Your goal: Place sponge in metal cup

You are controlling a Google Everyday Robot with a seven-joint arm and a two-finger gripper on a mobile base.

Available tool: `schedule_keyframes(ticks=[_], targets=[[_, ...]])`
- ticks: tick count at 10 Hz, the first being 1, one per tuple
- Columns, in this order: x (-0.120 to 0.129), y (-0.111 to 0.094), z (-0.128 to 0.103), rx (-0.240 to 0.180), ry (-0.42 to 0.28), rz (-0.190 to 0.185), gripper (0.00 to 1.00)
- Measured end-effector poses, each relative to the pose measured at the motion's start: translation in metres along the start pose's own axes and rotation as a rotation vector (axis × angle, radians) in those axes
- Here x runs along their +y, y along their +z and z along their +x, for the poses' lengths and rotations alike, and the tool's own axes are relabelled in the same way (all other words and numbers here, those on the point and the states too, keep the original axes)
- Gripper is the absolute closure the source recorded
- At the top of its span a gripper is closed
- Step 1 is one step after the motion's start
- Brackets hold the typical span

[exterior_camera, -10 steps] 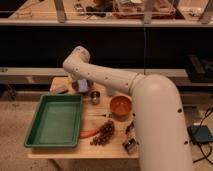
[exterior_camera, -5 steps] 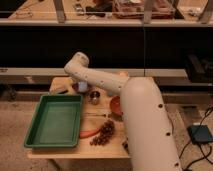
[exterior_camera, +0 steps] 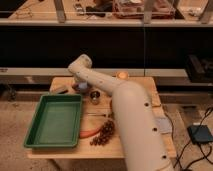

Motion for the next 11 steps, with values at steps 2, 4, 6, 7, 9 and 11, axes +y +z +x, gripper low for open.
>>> schedule_keyframes(ticks=[2, 4, 6, 7, 9, 11], targets=[[0.002, 0.011, 0.002, -0.01, 0.004, -0.019, 0.25], [0.011, 0.018, 0.004, -0.018, 0.016, -0.04, 0.25], [0.013, 0.023, 0.003, -0.03, 0.024, -0.047, 0.25], [0.013, 0.026, 0.002, -0.034, 0.026, -0.047, 0.27], [0.012, 0.03, 0.0, -0.039, 0.028, -0.013, 0.43], [0.009, 0.027, 0.002, -0.029, 0.025, 0.029, 0.63]])
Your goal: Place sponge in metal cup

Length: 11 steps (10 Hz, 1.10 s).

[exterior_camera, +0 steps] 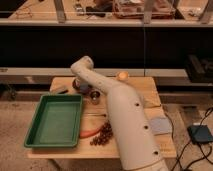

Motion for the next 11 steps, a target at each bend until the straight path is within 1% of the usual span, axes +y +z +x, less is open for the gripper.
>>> schedule_keyframes(ticks=[1, 2, 3, 5, 6, 7, 8, 9, 10, 11], targets=[[-0.003, -0.006, 0.004, 0.009, -0.004, 0.023, 0.74], [-0.007, -0.013, 0.008, 0.018, -0.011, 0.037, 0.77], [-0.007, -0.023, 0.014, 0.028, -0.014, 0.045, 0.77], [0.002, -0.045, 0.031, 0.047, -0.013, 0.052, 0.77], [0.009, -0.056, 0.042, 0.046, -0.014, 0.062, 0.77], [0.018, -0.073, 0.055, 0.027, -0.026, 0.086, 0.77], [0.023, -0.084, 0.062, 0.003, -0.044, 0.109, 0.77], [0.025, -0.098, 0.066, -0.042, -0.08, 0.154, 0.77], [0.029, -0.108, 0.065, -0.087, -0.11, 0.202, 0.77], [0.03, -0.117, 0.056, -0.116, -0.141, 0.231, 0.77]])
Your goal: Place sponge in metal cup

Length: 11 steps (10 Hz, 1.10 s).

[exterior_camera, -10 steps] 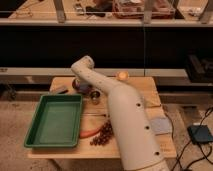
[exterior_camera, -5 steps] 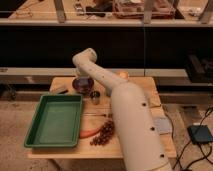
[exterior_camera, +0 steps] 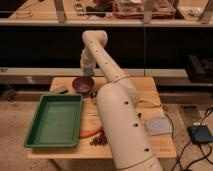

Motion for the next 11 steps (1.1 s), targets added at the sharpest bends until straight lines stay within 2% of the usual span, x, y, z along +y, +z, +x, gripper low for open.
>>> schedule_keyframes(ticks=[2, 5, 6, 9, 11], targets=[[-0.007, -0.012, -0.026, -0.017, -0.03, 0.002, 0.77], [-0.029, -0.03, -0.077, -0.034, -0.086, -0.029, 0.77], [-0.032, -0.035, -0.094, -0.046, -0.106, -0.051, 0.77], [-0.042, -0.035, -0.113, -0.1, -0.158, -0.058, 0.77], [-0.044, -0.032, -0.128, -0.133, -0.167, -0.057, 0.77]])
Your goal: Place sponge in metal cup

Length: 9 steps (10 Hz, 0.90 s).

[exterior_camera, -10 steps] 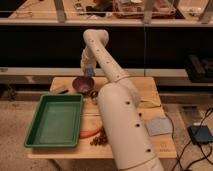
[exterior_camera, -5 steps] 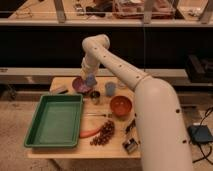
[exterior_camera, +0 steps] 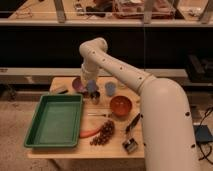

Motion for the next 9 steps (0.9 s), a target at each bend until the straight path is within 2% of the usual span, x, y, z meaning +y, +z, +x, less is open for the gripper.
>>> schedule_keyframes(ticks=[4, 9], targets=[[-0.006, 0.015, -0.025, -0.054, 0.021, 0.018, 0.77], [0.006, 0.046, -0.046, -0.108, 0.086, 0.008, 0.77]])
